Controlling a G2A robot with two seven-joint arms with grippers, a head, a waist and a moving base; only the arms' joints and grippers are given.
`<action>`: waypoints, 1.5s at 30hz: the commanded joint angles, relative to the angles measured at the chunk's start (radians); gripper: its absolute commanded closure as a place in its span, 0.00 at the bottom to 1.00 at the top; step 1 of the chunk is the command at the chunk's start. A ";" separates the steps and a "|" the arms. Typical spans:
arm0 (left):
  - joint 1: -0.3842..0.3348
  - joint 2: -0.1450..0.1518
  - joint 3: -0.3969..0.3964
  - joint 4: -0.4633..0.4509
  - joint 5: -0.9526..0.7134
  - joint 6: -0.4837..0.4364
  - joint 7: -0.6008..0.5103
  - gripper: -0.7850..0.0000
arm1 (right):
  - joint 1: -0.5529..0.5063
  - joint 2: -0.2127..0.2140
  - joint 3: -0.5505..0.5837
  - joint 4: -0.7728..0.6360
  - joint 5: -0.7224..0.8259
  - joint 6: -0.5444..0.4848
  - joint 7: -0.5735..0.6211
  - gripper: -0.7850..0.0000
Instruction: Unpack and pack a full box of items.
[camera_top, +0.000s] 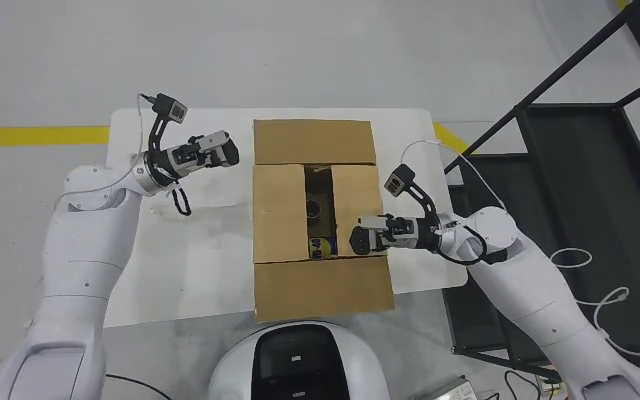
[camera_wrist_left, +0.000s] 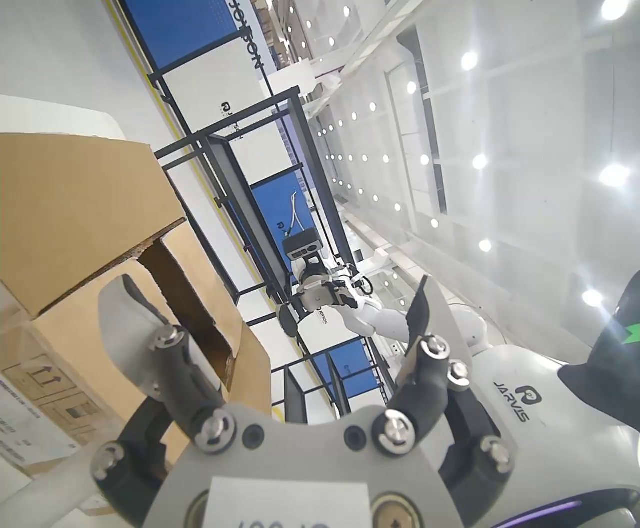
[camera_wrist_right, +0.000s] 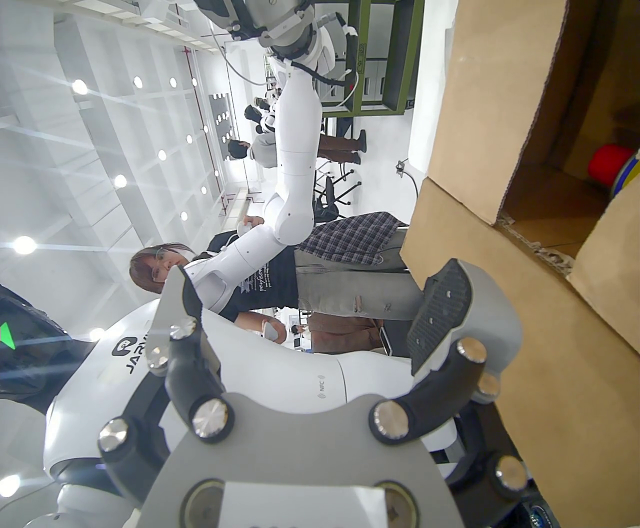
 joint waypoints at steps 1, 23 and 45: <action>0.000 0.000 0.000 0.000 0.000 0.000 0.000 0.00 | 0.001 -0.004 -0.001 -0.013 -0.022 -0.002 -0.078 0.00; 0.181 0.049 -0.101 -0.162 0.050 0.023 0.061 0.00 | 0.176 -0.095 -0.302 -0.044 -0.320 0.239 -0.353 0.00; 0.197 0.059 -0.095 -0.232 0.114 0.075 0.124 0.00 | 0.211 -0.132 -0.389 -0.036 -0.407 0.296 -0.391 0.00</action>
